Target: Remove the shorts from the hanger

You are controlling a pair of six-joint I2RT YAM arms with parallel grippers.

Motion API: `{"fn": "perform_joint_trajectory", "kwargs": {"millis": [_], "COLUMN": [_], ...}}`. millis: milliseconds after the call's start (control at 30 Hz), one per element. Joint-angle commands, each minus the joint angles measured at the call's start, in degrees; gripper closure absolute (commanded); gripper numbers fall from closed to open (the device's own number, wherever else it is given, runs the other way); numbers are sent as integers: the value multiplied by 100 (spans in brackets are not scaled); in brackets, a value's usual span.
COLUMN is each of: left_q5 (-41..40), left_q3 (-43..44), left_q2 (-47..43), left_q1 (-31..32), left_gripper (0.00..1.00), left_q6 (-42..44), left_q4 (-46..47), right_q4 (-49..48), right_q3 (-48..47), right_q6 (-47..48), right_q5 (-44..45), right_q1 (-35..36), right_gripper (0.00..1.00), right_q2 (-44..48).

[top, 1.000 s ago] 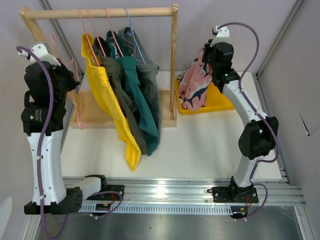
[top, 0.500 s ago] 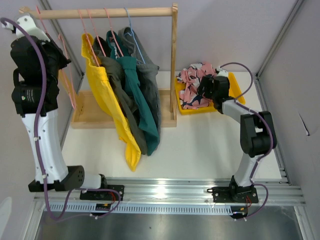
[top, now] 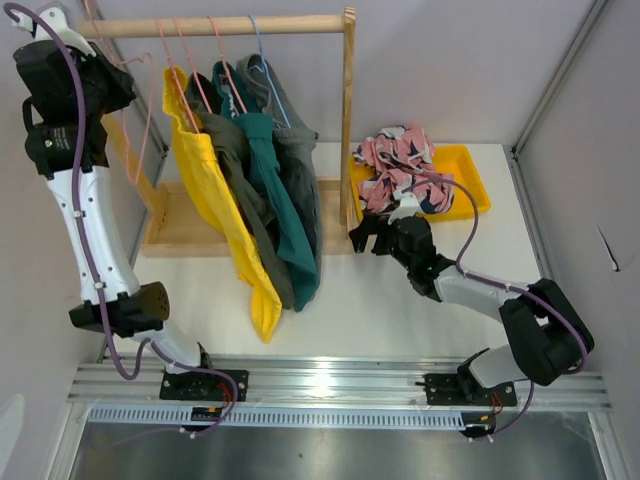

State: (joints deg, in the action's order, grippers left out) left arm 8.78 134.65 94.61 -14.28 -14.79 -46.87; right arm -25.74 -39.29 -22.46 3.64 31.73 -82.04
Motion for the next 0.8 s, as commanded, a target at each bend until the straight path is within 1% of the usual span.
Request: {"fn": "perform_joint_trajectory", "kwargs": {"millis": [0,67,200,300,433,567,767], "left_q5": [1071,1083,846,494,38,-148,-332], "left_q3": [307,325,334,308,-7,-290,-474], "left_q2": [136,206,365,436,366,234,120], "left_q1": [-92,-92,-101,-101,-101,-110,-171], "left_gripper": [100,100,100,100,100,100,100], "left_q6": [-148,-174,-121,-86,11,28,20], "left_q4": [634,653,530,276,117,82,-24], "right_q4": [-738,-836,-950,-959,-1065,-1118,-1205], "right_q3": [420,492,589,589,589,580,642], "right_q6": [-118,-215,-233,-154,-119,-13,66], "right_q5": [50,-91,-188,-206,-302,-302,-302], "right_q1": [255,290,334,369,387,484,589], "right_gripper": [0,1,1,1,1,1,1], "right_q2": [-13,-93,-225,-207,-339,-365,-365]}}
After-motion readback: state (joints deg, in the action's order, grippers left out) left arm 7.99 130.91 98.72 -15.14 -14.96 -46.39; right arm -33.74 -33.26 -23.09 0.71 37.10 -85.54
